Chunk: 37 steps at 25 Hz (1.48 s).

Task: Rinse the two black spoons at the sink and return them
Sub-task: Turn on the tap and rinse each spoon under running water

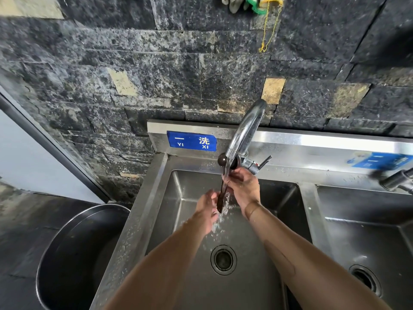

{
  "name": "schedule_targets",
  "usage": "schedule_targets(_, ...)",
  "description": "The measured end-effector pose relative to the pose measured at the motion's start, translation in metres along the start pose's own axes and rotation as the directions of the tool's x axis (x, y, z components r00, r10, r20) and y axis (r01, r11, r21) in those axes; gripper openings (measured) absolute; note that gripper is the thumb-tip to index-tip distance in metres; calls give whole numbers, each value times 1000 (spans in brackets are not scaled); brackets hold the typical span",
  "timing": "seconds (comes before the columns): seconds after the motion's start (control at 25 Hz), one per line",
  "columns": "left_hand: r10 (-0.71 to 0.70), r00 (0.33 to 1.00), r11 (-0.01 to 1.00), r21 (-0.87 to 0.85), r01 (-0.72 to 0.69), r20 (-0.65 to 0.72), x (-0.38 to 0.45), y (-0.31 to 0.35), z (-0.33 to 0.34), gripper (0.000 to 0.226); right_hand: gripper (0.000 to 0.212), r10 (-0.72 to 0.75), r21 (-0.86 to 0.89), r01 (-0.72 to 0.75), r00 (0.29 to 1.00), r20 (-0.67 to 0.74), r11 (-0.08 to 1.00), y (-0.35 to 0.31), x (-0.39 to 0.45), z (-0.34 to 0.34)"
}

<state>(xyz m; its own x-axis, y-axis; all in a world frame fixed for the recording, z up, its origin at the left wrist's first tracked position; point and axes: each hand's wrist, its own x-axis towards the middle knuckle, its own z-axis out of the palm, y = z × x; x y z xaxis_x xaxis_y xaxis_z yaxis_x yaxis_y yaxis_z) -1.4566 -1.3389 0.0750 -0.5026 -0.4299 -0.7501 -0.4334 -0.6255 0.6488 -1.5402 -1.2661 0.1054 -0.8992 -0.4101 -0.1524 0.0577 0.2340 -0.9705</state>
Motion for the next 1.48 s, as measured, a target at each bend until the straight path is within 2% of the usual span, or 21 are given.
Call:
schedule_targets(0.12, 18, 1000, 998, -61, -17, 14, 1, 15, 4, 30, 19, -14, 63, 14, 1000, 7, 998, -16, 5, -2)
schedule_targets(0.28, 46, 999, 998, -49, -45, 22, 5, 14, 4, 34, 16, 10, 100, -12, 1000, 20, 995, -20, 3, 0)
schedule_targets(0.44, 12, 1000, 999, -42, -13, -3, 8, -8, -5, 36, 12, 54, 37, -56, 997, 49, 998, 4, -9, 5)
schedule_targets(0.64, -67, 998, 998, 18, 67, -1, 10, -43, -23, 55, 13, 118, -56, -114, 991, 64, 992, 41, -27, 7)
schedule_targets(0.96, -123, 992, 991, 43, 125, -41, 15, -78, -33, 51, 17, 207, -122, -199, 976, 61, 972, 80, -49, 5)
schedule_targets(1.12, -114, 993, 986, 121, 113, 3, 17, -83, -18, 48, 18, 247, -107, -245, 969, 5, 964, 91, -52, -14)
schedule_targets(1.28, -20, 999, 971, 239, 8, 50, 22, -72, 23, 39, 23, 318, -25, -321, 945, -79, 947, 99, -49, -48)
schedule_targets(1.36, 96, 992, 935, 335, -119, 83, 24, -58, 49, 29, 20, 332, -7, -334, 937, -112, 942, 100, -44, -65)
schedule_targets(1.4, 185, 979, 887, 414, -206, 91, 26, -51, 61, 24, 21, 335, 10, -336, 935, -119, 942, 99, -41, -73)
schedule_targets(1.48, 379, 920, 730, 578, -366, 103, 32, -33, 85, 21, 24, 333, 41, -331, 932, -140, 943, 99, -32, -90)
